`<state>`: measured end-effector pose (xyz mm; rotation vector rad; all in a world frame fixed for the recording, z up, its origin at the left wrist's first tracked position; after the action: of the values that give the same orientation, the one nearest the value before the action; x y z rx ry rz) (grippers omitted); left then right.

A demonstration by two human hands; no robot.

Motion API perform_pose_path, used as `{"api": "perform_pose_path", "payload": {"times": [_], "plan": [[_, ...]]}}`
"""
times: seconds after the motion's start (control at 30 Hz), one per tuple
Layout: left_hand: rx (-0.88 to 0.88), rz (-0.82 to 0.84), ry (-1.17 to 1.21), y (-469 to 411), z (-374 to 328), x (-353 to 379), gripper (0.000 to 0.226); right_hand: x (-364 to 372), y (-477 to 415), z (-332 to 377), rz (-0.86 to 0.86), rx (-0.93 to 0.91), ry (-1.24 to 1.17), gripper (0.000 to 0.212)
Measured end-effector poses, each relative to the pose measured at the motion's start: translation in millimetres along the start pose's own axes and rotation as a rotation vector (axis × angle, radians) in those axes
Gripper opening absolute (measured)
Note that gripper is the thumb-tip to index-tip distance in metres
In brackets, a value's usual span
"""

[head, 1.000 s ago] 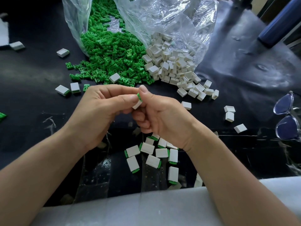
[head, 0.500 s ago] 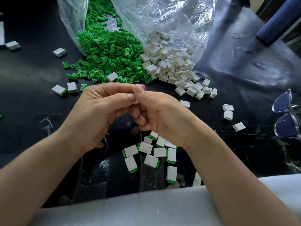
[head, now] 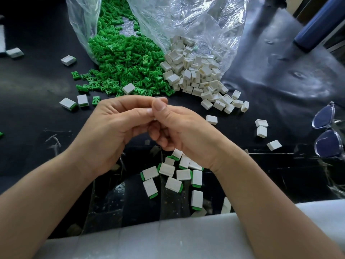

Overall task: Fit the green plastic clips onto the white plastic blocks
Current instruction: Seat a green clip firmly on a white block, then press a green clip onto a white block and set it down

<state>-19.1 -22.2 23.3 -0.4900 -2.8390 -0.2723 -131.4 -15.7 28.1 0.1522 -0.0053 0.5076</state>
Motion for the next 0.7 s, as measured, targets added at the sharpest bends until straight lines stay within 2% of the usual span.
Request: {"api": "perform_pose_path", "payload": {"times": [0.13,0.23,0.33,0.5,0.63,0.7], "plan": [[0.001,0.015,-0.006,-0.1,-0.1,0.3,0.026,-0.2,-1.0,-0.6,-0.034,-0.017,0.080,0.042],[0.036,0.024,-0.017,1.0,-1.4,2.2,0.023,1.1,-2.1,-3.9,-0.047,-0.002,0.026,0.053],[0.047,-0.026,-0.008,1.5,0.2,2.5,0.022,2.0,-2.5,-5.7,-0.092,0.007,-0.024,0.048],[0.046,-0.047,0.003,2.3,1.9,5.7,0.021,2.4,-2.4,-3.9,-0.125,-0.057,0.110,0.048],[0.021,-0.076,0.021,1.6,3.3,3.4,0.019,0.7,-3.4,-5.9,-0.140,-0.074,0.238,0.067],[0.012,-0.095,0.017,0.9,4.7,2.8,0.018,0.0,-3.7,-7.1,-0.170,-0.070,0.286,0.067]]}}
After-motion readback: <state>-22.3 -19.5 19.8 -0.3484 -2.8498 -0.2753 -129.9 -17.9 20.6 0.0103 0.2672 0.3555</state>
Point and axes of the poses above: each hand's wrist, its own y-axis away from the middle knuckle, its own x-axis out of the palm, z = x × y, the point moved 4 cm from there along -y, towards the middle knuckle, and after that the axes turned 7 degrees about -x, right-handed, at the moved point
